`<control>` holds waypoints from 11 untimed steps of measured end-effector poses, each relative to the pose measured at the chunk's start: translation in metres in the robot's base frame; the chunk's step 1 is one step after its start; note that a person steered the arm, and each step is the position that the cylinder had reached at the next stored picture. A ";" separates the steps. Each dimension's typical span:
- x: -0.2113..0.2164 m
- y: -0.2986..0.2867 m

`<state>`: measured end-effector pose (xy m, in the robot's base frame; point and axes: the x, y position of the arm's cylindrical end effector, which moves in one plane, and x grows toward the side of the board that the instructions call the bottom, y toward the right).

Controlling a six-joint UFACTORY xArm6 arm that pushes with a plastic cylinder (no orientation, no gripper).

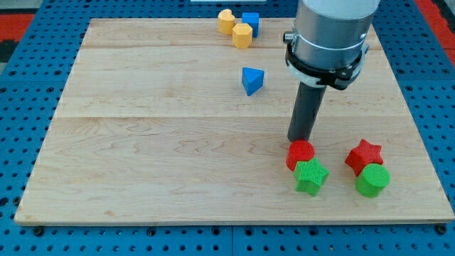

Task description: Move the green star left to the green circle

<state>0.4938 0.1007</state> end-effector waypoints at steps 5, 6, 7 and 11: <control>0.080 -0.012; 0.080 0.000; 0.080 0.021; 0.100 -0.137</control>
